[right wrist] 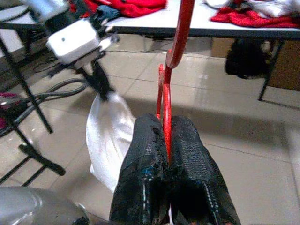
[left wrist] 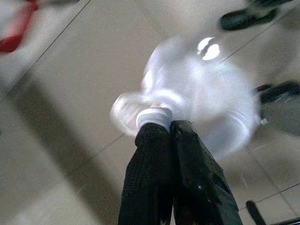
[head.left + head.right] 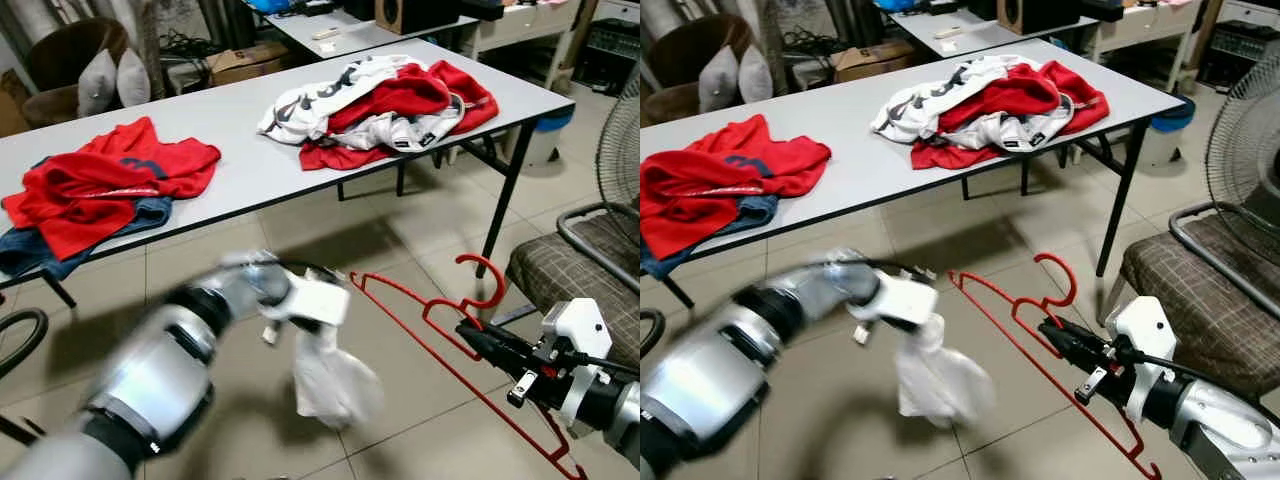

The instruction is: Hang hanger

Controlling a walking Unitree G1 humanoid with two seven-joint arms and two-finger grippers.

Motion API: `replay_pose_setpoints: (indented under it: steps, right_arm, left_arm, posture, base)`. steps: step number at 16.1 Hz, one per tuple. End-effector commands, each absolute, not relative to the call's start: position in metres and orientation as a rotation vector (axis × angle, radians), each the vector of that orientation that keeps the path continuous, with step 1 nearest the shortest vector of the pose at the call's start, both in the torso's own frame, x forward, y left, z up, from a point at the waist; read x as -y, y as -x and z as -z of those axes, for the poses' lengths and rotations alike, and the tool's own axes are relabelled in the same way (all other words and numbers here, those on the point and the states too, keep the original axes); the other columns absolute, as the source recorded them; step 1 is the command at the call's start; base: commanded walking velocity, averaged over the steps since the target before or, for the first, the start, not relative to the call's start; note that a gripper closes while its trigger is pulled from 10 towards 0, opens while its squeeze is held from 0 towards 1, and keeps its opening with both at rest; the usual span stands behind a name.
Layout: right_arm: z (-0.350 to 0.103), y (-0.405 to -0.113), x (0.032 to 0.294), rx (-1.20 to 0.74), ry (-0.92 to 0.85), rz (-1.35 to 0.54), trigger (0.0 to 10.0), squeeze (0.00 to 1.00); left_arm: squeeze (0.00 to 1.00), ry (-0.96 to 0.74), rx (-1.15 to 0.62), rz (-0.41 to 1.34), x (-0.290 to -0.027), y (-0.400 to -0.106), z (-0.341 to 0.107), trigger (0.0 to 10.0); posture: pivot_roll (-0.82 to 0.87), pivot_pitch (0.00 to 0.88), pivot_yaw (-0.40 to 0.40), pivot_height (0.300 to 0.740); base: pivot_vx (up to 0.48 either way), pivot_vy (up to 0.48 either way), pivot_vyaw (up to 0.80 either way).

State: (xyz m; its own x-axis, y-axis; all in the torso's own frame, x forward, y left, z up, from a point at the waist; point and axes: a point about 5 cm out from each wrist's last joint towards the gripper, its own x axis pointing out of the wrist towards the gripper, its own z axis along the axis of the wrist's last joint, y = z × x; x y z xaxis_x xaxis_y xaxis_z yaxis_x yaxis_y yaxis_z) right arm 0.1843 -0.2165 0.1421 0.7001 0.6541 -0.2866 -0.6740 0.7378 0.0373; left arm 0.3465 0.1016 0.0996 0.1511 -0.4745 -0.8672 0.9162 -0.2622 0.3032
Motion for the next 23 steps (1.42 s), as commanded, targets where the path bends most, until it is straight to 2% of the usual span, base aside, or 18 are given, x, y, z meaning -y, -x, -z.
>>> replay_pose_setpoints:
  steps: [1, 4, 6, 9, 12, 17, 23]
  right_arm:
    - [-0.148, -0.186, 0.207, -0.268, 0.069, -0.811, 10.0, 0.0]
    - [-0.14, -0.19, 0.205, -0.333, 0.099, -0.895, 10.0, 0.0]
    - [-0.141, -0.204, 0.215, -0.305, 0.132, -0.83, 10.0, 0.0]
    - [-0.148, -0.212, 0.22, -0.265, 0.127, -0.835, 10.0, 0.0]
    - [-0.152, -0.208, 0.224, -0.294, 0.152, -0.997, 10.0, 0.0]
    - [-0.159, -0.215, 0.237, -0.32, 0.3, -1.076, 10.0, 0.0]
    - [-0.162, -0.224, 0.237, -0.319, 0.374, -1.152, 10.0, 0.0]
  left_arm:
    - [0.0, -1.182, -0.478, 1.382, -0.106, -0.356, -0.114, 10.0]
    - [0.0, -1.154, -0.386, 1.344, -0.116, -0.364, -0.134, 10.0]
    - [0.0, -1.16, -0.312, 1.416, -0.117, -0.361, -0.144, 10.0]
    - [0.0, -1.162, -0.313, 1.475, -0.121, -0.358, -0.146, 10.0]
    - [0.0, -1.201, -0.308, 1.546, -0.128, -0.354, -0.15, 10.0]
    - [0.0, -1.221, -0.22, 1.587, -0.122, -0.356, -0.171, 10.0]
    - [0.0, -1.236, -0.138, 1.625, -0.116, -0.356, -0.186, 10.0]
  posture:
    - [-0.11, 0.0, 0.119, 0.74]
    - [-0.09, 0.0, 0.077, 0.74]
    - [-0.09, 0.0, 0.063, 0.74]
    - [-0.09, 0.0, 0.054, 0.74]
    - [-0.09, 0.0, 0.042, 0.74]
    - [-0.1, 0.0, 0.026, 0.74]
    - [-0.09, 0.0, 0.014, 0.74]
  base:
    - [0.0, 0.0, 0.0]
    - [0.0, 0.0, 0.0]
    - [0.0, 0.0, 0.0]
    - [0.0, 0.0, 0.0]
    - [0.0, 0.0, 0.0]
    - [0.0, 0.0, 0.0]
    - [0.0, 0.0, 0.0]
